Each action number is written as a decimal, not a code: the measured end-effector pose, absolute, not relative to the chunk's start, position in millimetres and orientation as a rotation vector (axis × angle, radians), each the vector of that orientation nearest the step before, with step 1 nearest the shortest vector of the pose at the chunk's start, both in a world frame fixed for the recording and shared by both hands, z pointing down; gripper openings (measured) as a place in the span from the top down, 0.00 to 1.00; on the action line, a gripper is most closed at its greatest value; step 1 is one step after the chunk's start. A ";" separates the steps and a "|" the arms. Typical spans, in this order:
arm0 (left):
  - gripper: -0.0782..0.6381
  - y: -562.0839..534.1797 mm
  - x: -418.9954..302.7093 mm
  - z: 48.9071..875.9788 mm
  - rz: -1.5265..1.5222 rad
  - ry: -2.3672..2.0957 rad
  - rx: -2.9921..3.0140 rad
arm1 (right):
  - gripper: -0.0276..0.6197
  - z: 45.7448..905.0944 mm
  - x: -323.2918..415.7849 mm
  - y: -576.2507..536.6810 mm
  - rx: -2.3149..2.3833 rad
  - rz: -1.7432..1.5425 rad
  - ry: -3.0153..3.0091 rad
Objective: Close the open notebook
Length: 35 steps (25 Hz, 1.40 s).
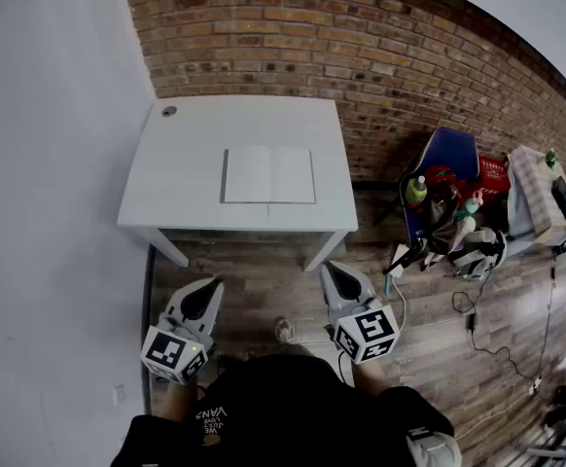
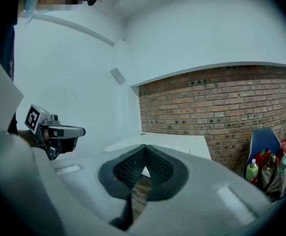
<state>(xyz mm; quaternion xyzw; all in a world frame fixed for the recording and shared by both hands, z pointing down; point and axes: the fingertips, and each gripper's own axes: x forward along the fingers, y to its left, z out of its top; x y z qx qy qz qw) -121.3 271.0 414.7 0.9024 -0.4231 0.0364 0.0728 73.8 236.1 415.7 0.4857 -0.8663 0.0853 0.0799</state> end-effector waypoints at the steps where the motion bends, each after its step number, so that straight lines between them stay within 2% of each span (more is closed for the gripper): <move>1: 0.88 267.8 -120.1 413.9 0.104 -1.277 2.711 | 0.96 416.8 75.0 233.0 1.449 0.256 -2.590; 35: 0.87 165.3 -45.1 430.3 0.067 -1.419 2.618 | 0.96 440.3 147.1 108.0 1.313 0.322 -2.679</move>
